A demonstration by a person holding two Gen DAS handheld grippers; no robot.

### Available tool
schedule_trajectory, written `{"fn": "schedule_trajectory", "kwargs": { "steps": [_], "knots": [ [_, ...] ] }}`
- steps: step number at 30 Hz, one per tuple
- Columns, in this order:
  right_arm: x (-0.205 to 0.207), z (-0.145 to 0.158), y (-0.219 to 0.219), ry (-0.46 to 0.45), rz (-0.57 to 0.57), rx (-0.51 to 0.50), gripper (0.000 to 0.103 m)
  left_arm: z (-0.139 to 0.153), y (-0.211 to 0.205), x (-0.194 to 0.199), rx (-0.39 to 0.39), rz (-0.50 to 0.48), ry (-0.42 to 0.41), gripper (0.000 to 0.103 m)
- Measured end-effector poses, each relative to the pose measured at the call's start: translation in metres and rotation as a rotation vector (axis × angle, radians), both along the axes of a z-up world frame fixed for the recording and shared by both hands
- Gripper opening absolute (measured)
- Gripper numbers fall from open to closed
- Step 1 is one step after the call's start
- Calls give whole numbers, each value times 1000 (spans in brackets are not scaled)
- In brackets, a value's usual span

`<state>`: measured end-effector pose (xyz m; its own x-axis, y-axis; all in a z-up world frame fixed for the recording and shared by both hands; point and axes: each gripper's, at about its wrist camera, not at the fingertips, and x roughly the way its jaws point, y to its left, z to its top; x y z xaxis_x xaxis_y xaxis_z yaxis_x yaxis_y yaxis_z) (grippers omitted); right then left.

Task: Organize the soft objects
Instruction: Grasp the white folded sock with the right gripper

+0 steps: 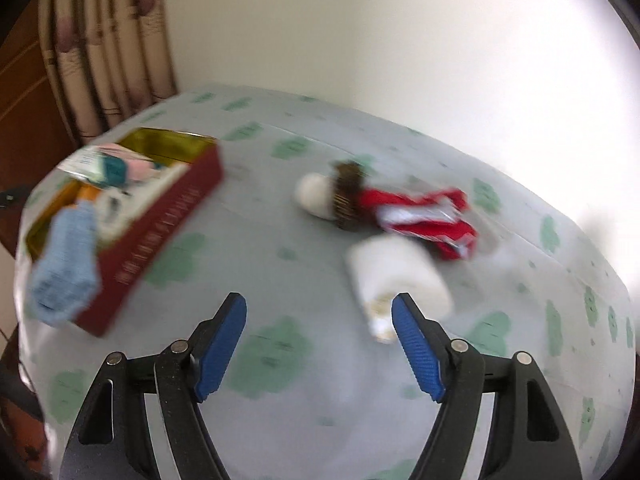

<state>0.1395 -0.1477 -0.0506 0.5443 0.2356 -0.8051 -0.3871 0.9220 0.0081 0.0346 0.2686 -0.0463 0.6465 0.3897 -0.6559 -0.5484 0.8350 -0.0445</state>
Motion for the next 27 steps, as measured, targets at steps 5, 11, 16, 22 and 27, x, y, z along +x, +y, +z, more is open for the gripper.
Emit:
{"fn": "schedule_trajectory", "kwargs": {
  "steps": [5,11,16,22,27],
  "knots": [
    [19,-19,-25,16,-35,-3,78,0,-5,2,21,-19,-11,67],
    [40,-37,-30,11,-42,-7,81,7,-13,-1,52,-29,-58,67],
    [59,-50,-28,14,-30,-7,82,9,-20,0,66,-56,-67,67],
    [66,-54,-34,49,-22,55,63,17,-31,-1,115,-69,-74,67],
    [58,-52,-41,42,-30,47,38,23,-51,1,148,-103,-76,67]
  ]
}}
